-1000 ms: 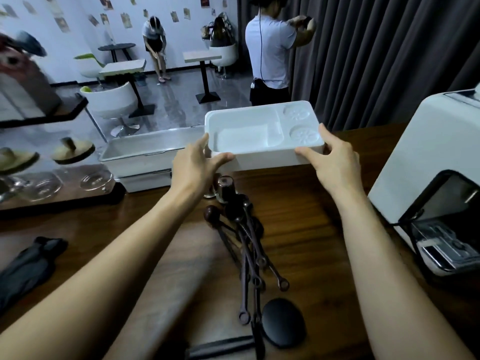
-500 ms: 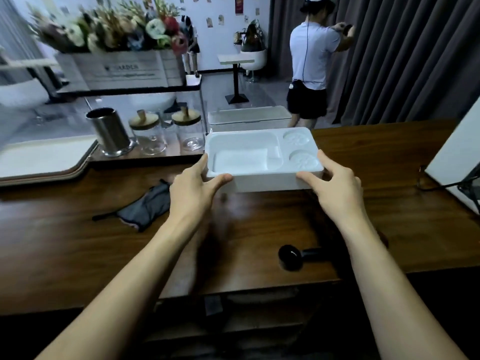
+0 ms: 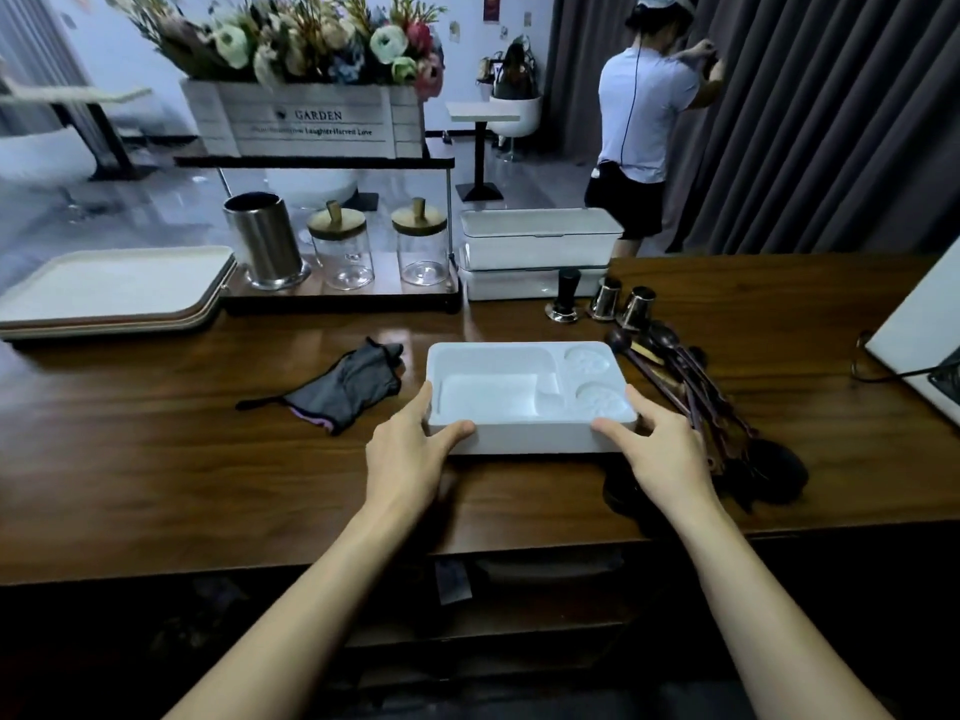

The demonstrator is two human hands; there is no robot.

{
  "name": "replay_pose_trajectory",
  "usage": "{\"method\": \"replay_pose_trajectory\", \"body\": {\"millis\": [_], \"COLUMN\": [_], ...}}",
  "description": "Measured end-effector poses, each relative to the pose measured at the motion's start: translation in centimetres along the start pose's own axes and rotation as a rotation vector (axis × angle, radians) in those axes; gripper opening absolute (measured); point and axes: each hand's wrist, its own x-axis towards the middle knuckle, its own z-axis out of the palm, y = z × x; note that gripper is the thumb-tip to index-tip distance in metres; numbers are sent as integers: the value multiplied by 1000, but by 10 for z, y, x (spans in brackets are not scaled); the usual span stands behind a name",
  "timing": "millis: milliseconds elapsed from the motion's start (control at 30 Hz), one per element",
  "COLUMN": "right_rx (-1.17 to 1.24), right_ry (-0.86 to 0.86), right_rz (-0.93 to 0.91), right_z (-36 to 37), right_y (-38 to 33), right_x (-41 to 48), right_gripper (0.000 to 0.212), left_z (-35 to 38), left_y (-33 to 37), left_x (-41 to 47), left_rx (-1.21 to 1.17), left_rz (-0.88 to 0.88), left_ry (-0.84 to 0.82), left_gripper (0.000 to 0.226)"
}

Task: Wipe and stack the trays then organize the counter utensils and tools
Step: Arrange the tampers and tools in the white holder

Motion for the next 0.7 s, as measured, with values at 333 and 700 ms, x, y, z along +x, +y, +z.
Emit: {"method": "replay_pose_trajectory", "body": {"millis": [333, 700], "right_rx": [23, -121], "right_ry": [-15, -264], "right_rz": [15, -79], "right_z": [-6, -15], "right_y": [11, 21], "right_x": [11, 55], "right_gripper": [70, 91], "left_z": [23, 88], "left_y": [4, 94], "left_x": [12, 132], "left_rx": [-33, 116], "left_rz": [-16, 284], "left_ry": [-58, -23], "left_gripper": [52, 59]}}
